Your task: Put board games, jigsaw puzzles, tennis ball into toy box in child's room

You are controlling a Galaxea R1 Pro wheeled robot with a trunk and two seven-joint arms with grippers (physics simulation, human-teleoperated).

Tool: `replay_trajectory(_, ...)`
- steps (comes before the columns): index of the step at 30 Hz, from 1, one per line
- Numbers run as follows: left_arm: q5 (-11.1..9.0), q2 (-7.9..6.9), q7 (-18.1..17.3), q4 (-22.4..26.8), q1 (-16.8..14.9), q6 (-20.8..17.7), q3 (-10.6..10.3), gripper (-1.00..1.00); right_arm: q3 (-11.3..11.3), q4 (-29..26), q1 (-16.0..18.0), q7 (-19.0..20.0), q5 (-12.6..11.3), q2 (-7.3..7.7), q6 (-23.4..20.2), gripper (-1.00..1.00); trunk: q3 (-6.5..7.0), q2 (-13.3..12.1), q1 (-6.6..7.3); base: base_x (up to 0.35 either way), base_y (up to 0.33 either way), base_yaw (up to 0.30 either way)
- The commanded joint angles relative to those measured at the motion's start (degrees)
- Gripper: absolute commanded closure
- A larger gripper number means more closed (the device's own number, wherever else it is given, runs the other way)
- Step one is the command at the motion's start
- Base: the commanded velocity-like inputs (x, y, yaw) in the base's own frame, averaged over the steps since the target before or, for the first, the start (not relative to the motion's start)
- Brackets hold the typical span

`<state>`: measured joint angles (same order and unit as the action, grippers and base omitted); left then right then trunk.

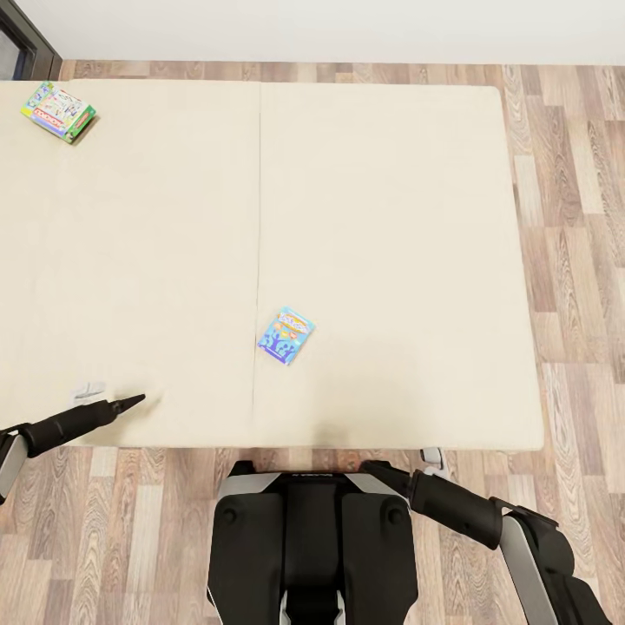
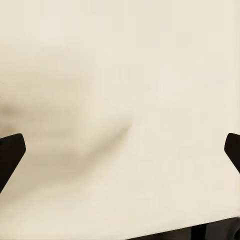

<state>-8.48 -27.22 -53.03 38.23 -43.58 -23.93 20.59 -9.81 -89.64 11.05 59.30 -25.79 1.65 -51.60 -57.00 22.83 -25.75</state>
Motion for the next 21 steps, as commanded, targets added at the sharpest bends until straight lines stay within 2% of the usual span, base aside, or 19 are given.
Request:
replay_trajectory(1,-0.3,0.01,-0.14,-0.01,-0.02,-0.5,0.06,-1.0,-0.03,-0.01,0.02,0.12,-0.06,0.01,-0.26,-1.0,-0.05,0.08,-0.03,0.0,0.0,0.0)
replay_trajectory(8,-0.3,0.01,-0.14,0.0,-0.02,-0.5,0.07,-1.0,-0.03,-0.01,0.02,0.21,-0.07,0.02,-0.25,-1.0,0.12,0.08,-0.03,0.0,-0.045,-0.046)
replay_trajectory(15,-0.31,-0.01,-0.38,-0.01,-0.02,-0.5,0.07,-1.0,-0.1,-0.01,0.02,0.3,-0.13,0.02,-0.25,-1.0,0.55,0.08,-0.03,0.0,-0.144,-0.159)
replay_trajectory(21,-0.09,-0.02,-1.42,-0.02,-0.02,-0.5,0.12,-1.0,-0.09,-0.01,0.02,0.28,-0.14,0.02,-0.25,-1.0,0.96,0.08,-0.03,0.0,-0.049,-0.181)
